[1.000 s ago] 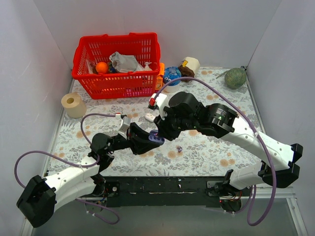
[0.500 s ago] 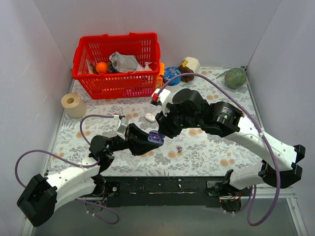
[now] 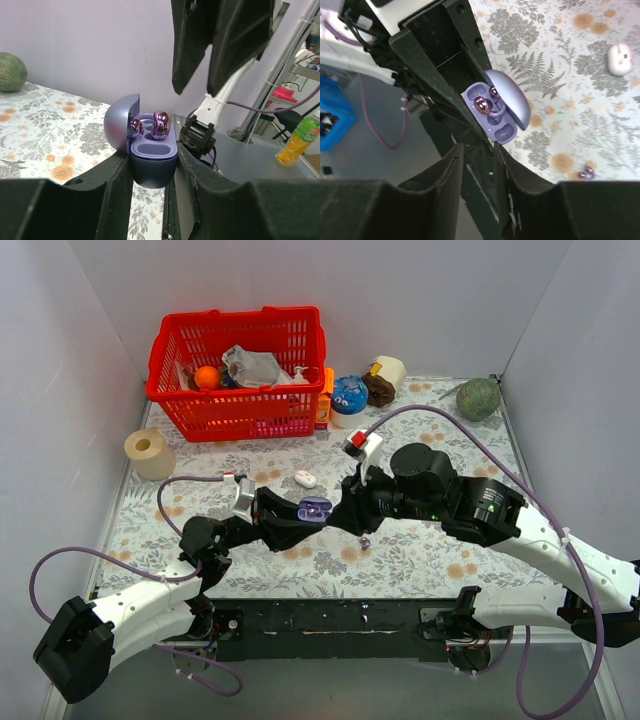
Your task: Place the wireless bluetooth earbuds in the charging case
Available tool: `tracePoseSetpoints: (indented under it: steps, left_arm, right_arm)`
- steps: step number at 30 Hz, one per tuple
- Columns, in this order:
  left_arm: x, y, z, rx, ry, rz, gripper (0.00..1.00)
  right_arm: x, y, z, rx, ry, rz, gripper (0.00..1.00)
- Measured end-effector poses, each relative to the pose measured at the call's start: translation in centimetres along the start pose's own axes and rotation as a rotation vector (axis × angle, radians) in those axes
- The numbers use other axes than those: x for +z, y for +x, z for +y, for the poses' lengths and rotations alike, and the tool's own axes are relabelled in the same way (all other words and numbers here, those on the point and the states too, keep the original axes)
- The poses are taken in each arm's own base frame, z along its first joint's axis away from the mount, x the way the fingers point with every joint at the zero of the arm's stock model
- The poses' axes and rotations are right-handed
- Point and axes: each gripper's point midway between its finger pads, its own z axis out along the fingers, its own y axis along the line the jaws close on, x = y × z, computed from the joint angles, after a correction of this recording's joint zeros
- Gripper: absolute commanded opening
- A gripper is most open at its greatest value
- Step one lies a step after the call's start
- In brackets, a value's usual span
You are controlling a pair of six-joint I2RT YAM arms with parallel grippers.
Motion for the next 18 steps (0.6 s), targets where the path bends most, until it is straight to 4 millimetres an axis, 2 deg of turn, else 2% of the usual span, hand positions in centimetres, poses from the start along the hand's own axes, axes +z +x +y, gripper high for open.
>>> tracePoseSetpoints:
  steps: [3, 8, 18]
  left_arm:
    - [0.1, -0.4, 0.5, 0.035, -0.022, -0.017, 0.00]
    - [0.2, -1.2, 1.2, 0.091, -0.053, -0.051, 0.00]
    - [0.6, -2.5, 1.5, 0.172, -0.062, -0.084, 0.00]
  right_arm:
    - [0.3, 0.6, 0.3, 0.104, -0.022, -0.032, 0.41]
    - [1.1, 0.1, 0.8, 0.280, -0.050, -0.103, 0.44]
    - [0.7, -3.4, -0.7, 0.472, -0.015, -0.258, 0.48]
